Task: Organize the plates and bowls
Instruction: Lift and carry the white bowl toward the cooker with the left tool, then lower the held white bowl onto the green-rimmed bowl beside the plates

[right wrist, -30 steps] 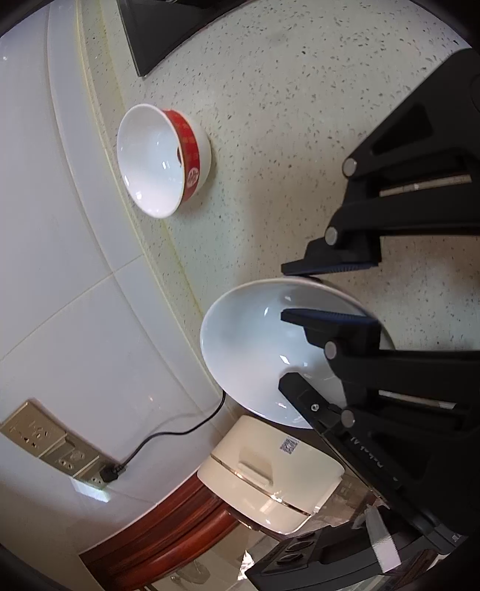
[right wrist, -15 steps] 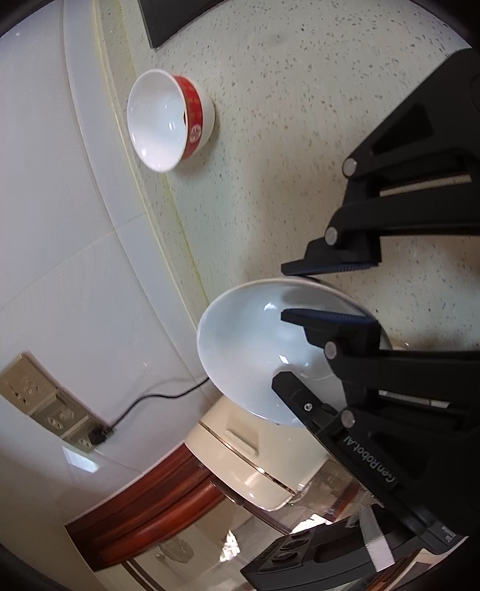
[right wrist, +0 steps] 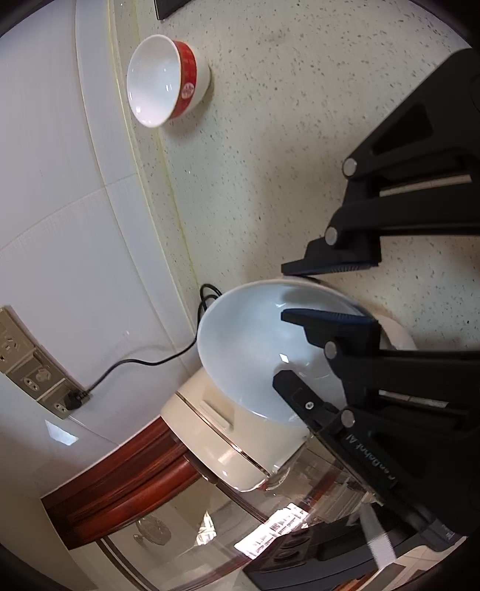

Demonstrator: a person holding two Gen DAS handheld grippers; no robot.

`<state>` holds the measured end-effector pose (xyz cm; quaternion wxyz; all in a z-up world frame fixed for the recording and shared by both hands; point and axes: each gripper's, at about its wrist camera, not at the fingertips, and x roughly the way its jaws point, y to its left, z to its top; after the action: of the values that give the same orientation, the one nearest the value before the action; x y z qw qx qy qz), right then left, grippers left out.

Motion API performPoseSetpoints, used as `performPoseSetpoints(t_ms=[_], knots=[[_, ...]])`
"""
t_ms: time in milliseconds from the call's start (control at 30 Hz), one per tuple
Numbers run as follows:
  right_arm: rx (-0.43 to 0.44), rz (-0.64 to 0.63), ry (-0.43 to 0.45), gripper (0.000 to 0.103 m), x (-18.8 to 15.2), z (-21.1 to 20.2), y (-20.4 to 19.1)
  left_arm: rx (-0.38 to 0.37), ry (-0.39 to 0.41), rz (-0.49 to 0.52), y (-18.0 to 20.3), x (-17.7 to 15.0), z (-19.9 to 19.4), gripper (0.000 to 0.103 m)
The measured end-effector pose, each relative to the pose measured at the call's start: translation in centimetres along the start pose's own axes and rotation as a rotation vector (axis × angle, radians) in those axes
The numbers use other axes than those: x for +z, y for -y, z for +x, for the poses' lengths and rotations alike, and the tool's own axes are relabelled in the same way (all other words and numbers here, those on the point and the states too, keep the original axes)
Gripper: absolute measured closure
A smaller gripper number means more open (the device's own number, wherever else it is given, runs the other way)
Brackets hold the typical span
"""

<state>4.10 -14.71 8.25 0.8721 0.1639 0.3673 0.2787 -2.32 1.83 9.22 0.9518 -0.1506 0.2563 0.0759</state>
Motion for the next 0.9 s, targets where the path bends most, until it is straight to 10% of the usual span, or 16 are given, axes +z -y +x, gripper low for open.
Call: performPoseSetpoints(t_ms=[900], knots=[[0.108, -0.084, -0.100, 0.082, -2.2, 1.7, -3.5, 0.082, 0.082, -0.102, -5.0, -1.9, -3.1, 0.090]])
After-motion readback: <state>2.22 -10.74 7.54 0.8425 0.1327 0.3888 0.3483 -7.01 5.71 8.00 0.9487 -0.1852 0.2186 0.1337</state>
